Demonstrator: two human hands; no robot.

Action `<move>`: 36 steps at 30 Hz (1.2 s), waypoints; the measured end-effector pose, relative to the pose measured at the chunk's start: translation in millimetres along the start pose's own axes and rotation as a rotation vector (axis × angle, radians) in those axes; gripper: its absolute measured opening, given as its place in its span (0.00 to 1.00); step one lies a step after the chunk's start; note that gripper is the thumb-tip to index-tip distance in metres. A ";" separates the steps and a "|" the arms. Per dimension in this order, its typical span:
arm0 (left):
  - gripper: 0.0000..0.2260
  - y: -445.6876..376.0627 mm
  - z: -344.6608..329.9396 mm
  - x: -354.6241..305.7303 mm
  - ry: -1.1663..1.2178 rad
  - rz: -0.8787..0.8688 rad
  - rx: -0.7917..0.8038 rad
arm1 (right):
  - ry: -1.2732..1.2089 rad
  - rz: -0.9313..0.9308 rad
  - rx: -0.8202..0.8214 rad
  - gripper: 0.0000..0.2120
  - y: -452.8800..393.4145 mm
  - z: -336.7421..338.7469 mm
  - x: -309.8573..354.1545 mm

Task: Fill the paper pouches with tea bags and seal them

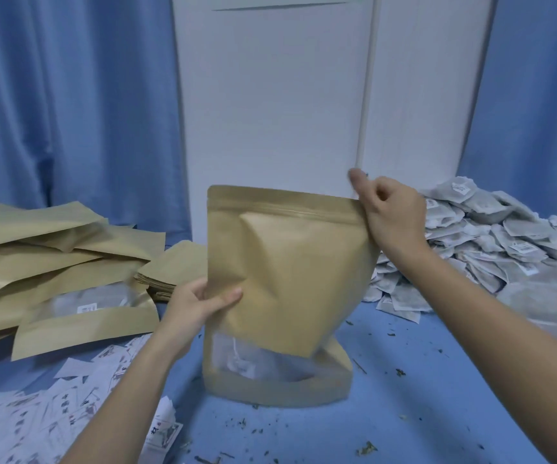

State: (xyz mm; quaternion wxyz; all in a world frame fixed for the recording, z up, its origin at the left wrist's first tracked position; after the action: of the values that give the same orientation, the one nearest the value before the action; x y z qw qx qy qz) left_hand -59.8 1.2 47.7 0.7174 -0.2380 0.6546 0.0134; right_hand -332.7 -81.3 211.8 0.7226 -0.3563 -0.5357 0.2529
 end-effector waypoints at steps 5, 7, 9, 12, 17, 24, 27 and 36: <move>0.11 -2.8 10.3 -6.0 0.188 0.041 -0.123 | -0.659 -0.581 0.681 0.20 81.9 -61.8 -63.9; 0.08 -4.7 8.8 -8.5 0.203 0.080 -0.133 | -0.683 -0.536 0.826 0.19 108.2 -70.9 -64.9; 0.09 -3.4 6.7 -5.6 0.211 0.148 -0.099 | -0.758 -0.532 0.769 0.16 112.8 -72.8 -64.6; 0.18 9.7 4.7 1.3 0.351 0.227 0.083 | -0.853 -0.616 0.611 0.16 112.8 -80.4 -72.1; 0.26 51.1 53.8 18.5 0.416 0.285 0.078 | -0.975 -0.724 0.729 0.15 148.1 -151.7 -49.5; 0.17 86.9 212.7 4.5 0.768 0.041 -0.399 | -1.099 -0.747 0.828 0.06 172.0 -295.4 47.8; 0.22 91.0 263.8 -28.8 1.085 -0.283 -0.513 | -1.227 -0.758 0.874 0.05 158.5 -389.0 150.7; 0.11 56.8 288.7 -8.0 0.594 0.194 -0.801 | -0.736 -0.814 1.169 0.13 247.2 -485.4 217.5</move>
State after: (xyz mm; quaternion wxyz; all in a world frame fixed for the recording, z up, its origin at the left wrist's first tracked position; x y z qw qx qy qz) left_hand 189.6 157.5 45.4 0.3484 -0.4259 0.7929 0.2618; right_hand 199.5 115.6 63.3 0.6045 0.4098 -0.6084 0.3106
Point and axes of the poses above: each hand's wrist, its own y-axis away from the middle knuckle, its own z-axis out of the back of the hand, x = y × z, the point moved 10 cm from there along -y, towards the middle knuckle, and after that the axes turned 7 degrees about -y, right-handed, at the moved point
